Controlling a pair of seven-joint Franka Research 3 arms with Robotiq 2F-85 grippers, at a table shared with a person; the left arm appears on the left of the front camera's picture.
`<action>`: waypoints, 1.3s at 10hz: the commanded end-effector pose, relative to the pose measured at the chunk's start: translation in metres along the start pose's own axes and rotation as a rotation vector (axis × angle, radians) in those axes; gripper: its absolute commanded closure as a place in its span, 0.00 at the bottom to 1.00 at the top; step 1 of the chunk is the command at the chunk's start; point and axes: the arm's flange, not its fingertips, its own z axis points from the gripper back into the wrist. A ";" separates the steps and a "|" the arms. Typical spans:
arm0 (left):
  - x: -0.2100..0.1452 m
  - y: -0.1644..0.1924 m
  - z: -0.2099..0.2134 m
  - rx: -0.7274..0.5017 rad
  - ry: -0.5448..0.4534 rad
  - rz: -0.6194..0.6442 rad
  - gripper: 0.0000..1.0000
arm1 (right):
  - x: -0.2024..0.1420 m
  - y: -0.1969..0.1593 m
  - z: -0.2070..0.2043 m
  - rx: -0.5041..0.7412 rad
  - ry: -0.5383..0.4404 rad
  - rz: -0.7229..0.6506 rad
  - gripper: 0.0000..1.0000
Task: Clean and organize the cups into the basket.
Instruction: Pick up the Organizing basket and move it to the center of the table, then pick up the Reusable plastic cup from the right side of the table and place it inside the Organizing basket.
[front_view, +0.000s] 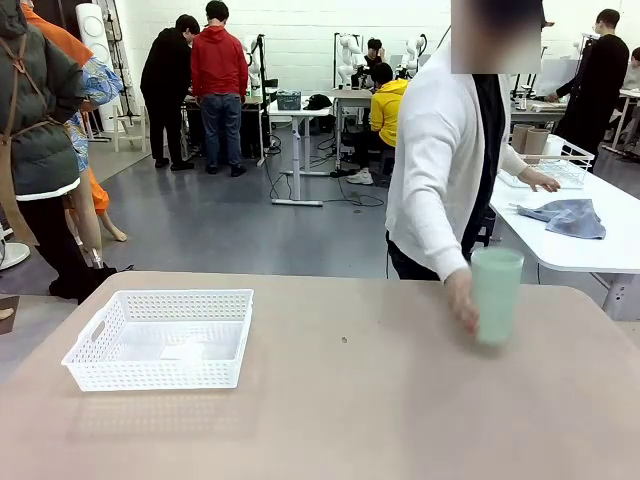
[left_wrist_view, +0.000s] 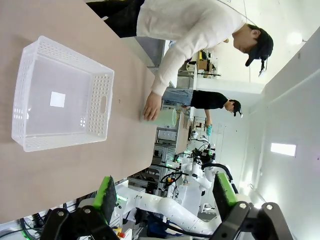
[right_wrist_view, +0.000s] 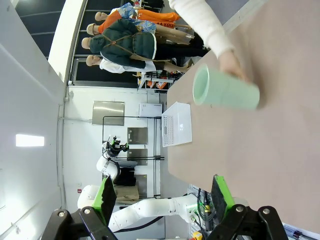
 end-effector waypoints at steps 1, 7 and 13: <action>0.000 -0.002 0.000 -0.007 0.007 -0.003 0.00 | 0.001 0.001 -0.001 0.006 0.006 0.005 0.00; 0.000 -0.002 0.000 -0.007 0.007 -0.003 0.00 | 0.001 0.001 -0.001 0.006 0.006 0.005 0.00; 0.000 -0.002 0.000 -0.007 0.007 -0.003 0.00 | 0.001 0.001 -0.001 0.006 0.006 0.005 0.00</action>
